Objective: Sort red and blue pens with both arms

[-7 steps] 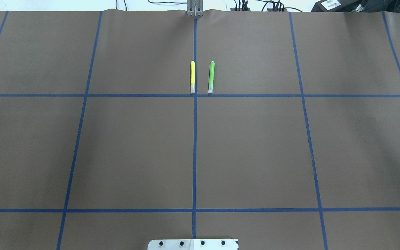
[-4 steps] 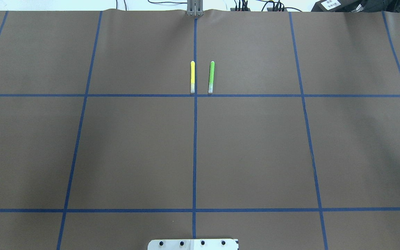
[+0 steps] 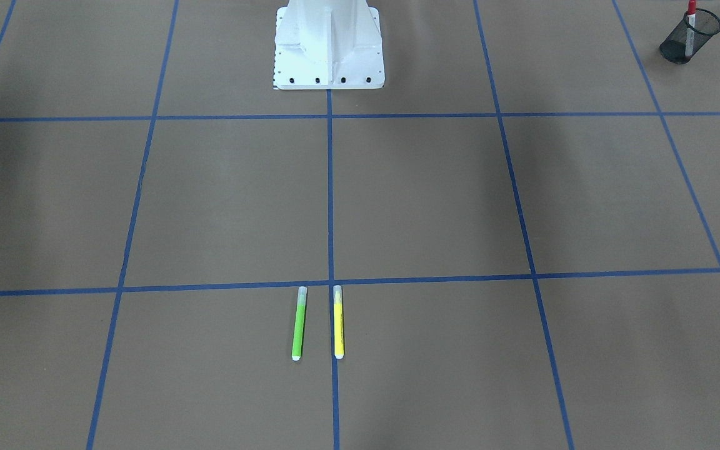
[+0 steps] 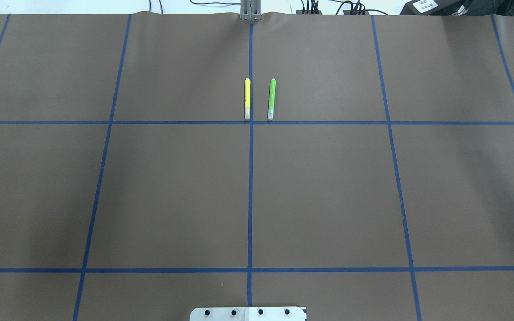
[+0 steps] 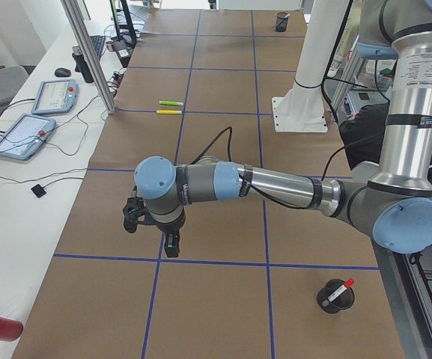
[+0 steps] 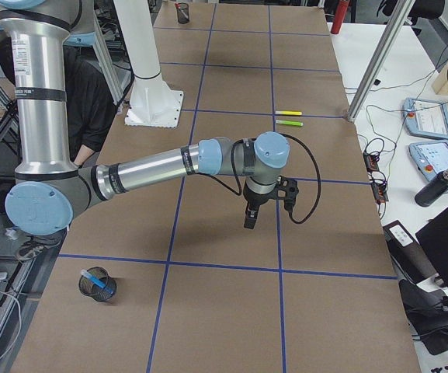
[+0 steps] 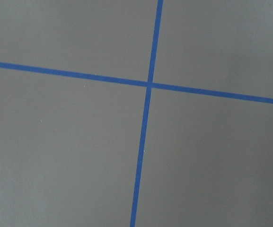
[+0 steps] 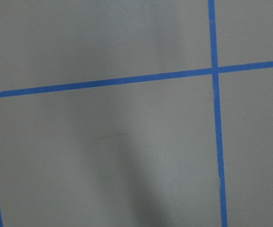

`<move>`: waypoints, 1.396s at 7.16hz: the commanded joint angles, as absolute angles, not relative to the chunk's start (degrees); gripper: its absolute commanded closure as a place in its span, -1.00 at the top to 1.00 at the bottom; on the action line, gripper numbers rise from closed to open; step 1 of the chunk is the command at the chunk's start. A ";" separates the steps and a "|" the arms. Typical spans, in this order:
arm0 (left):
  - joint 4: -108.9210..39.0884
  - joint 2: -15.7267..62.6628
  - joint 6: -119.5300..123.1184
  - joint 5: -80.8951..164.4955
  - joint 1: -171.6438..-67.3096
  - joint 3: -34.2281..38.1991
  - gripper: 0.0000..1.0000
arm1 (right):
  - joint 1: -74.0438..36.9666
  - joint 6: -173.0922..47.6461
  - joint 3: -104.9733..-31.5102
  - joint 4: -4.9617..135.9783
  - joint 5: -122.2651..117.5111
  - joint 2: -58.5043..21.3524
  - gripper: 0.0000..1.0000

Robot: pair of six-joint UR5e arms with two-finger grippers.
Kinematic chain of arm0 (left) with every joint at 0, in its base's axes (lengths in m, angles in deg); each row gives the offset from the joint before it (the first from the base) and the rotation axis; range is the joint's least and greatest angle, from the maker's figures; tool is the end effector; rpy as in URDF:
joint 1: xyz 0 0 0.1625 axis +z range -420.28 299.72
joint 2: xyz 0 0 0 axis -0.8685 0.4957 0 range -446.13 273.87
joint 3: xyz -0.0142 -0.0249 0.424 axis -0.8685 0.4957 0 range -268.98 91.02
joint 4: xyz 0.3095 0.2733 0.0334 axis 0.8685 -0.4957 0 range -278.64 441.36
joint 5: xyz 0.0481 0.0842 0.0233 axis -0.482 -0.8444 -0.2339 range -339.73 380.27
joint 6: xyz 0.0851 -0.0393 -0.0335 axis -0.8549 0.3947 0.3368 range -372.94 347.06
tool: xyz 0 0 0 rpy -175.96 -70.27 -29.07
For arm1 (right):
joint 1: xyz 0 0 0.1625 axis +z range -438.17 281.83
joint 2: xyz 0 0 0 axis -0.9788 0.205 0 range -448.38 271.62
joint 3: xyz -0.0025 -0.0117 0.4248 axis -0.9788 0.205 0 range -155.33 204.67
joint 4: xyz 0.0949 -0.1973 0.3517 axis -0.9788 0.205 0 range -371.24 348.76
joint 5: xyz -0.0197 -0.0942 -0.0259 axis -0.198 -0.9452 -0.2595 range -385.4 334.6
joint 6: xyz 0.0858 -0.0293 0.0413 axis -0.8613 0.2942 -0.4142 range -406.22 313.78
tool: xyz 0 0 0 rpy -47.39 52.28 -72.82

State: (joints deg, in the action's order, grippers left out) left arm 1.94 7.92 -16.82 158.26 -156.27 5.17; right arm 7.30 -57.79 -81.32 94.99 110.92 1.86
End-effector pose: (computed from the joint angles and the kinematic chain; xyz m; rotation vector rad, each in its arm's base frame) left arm -0.1128 -0.5061 0.6011 0.0332 0.8379 -0.0520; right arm 0.0236 -0.4781 0.5507 -0.1212 -0.7998 0.1196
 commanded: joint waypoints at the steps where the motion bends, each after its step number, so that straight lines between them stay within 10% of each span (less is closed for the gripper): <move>1: -16.54 7.30 -16.98 158.25 -156.26 -2.99 1.00 | 10.33 -55.89 -80.89 93.53 110.83 3.72 0.99; 10: -12.06 7.39 -8.80 152.54 -151.16 4.36 1.00 | 12.80 -53.78 -80.02 89.75 108.20 11.02 0.99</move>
